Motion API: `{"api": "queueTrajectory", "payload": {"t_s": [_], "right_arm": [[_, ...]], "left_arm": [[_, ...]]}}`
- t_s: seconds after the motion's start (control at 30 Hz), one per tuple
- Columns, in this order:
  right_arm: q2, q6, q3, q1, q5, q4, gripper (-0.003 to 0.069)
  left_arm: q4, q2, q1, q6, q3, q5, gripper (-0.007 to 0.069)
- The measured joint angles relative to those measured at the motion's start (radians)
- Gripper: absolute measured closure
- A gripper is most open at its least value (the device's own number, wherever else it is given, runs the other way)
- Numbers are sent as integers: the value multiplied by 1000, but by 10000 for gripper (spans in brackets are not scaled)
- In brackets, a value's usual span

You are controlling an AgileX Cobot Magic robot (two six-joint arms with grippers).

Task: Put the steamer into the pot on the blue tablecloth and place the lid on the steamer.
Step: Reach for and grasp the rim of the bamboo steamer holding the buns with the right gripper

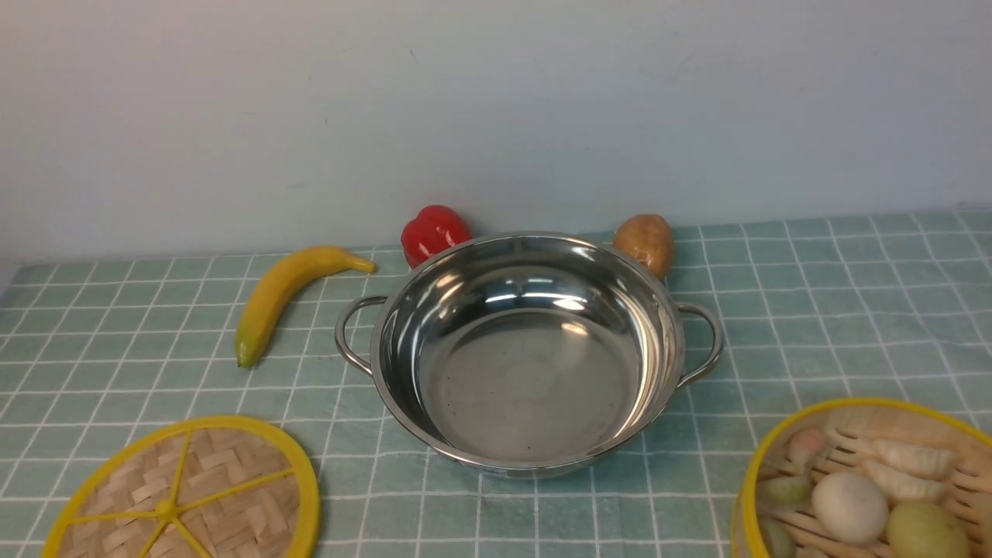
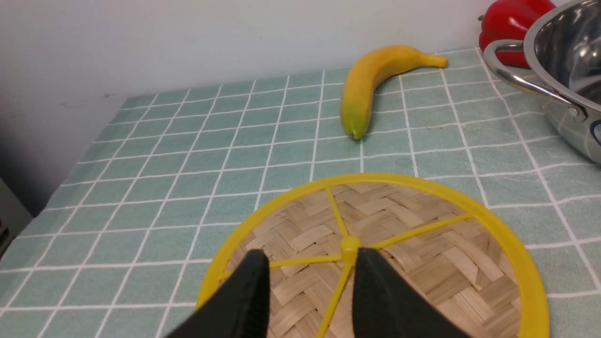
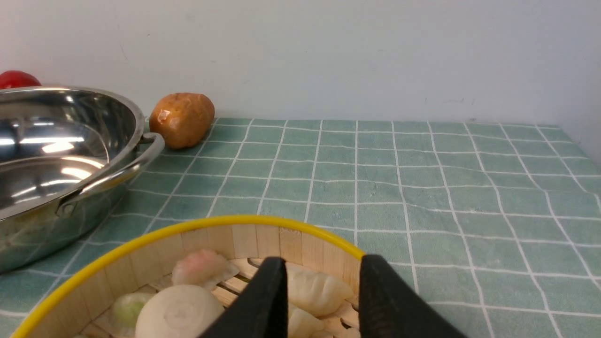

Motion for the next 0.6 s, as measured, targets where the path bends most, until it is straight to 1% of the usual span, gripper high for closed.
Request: {"api": "queueTrajectory", "payload": {"t_s": [0.13,0.27,0.33,0.4,0.43,0.47,0.6], "right_arm": [[-1,17,-10,0,-54,19,417],[-3,43,-127,0,-77,86,417],[0,47,-206,0,-62,117,417],[18,49,-281,0,-24,147,417],[48,49,-371,0,53,164,417],[66,49,-412,0,98,173,417],[113,57,-523,0,226,228,417]], "left_arm": [[0,0,0,0,0,0,382],[0,0,0,0,0,0,382],[0,0,0,0,0,0,382],[0,0,0,0,0,0,382],[0,0,0,0,0,0,382],[0,0,0,0,0,0,382],[0,0,0,0,0,0,382]]}}
